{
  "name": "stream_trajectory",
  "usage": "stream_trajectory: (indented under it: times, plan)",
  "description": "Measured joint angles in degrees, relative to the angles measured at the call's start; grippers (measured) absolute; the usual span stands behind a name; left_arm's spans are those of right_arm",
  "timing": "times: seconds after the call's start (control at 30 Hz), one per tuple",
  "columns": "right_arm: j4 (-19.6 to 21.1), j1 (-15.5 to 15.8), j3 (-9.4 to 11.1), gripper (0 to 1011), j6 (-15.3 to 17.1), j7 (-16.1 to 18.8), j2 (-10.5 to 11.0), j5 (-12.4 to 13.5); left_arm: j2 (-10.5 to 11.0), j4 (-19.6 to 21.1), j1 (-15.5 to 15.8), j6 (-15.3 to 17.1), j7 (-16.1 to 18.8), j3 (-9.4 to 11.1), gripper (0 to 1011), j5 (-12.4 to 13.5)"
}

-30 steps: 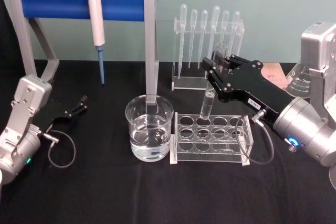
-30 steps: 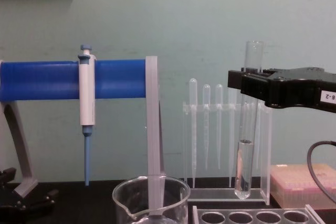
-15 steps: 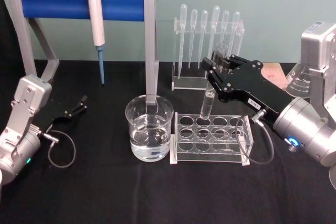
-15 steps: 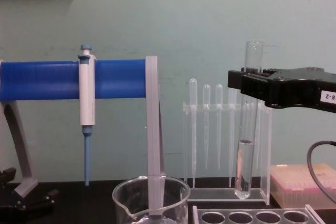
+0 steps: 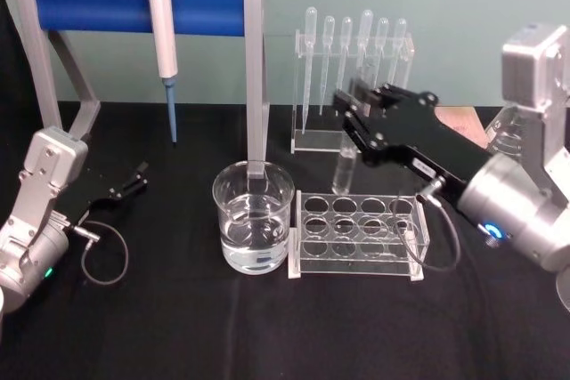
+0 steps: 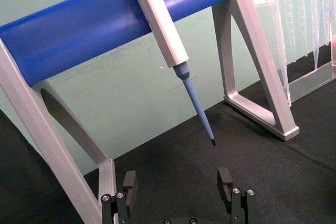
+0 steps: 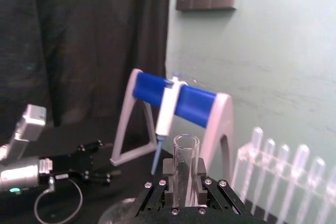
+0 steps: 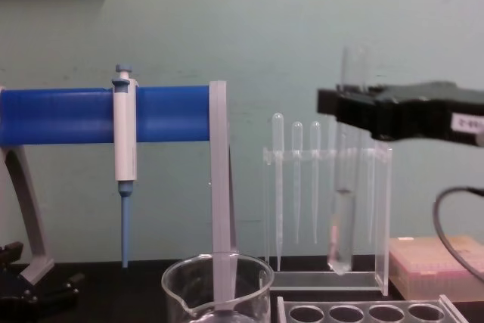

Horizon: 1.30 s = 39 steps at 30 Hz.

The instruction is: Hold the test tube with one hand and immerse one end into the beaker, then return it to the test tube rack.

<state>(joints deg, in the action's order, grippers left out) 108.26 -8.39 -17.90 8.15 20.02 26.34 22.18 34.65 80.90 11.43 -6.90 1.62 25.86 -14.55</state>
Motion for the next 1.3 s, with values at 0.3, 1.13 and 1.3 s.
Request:
stream_trajectory:
  times: [0.3,1.13,1.3]
  plan:
    - [-2.3,-5.9,-4.5,225,0.8,1.6,-2.8,-0.5,0.0,0.0,0.0,0.0,0.0,0.0,1000,0.0]
    - [-20.7,-12.0,-13.1,226,-8.1,5.3,-9.5,-4.6,0.0,0.0,0.0,0.0,0.0,0.0,1000,0.0]
    - [-23.8,-11.5,-13.4,226,-9.8,5.9,-10.3,-5.1,0.0,0.0,0.0,0.0,0.0,0.0,1000,0.0]
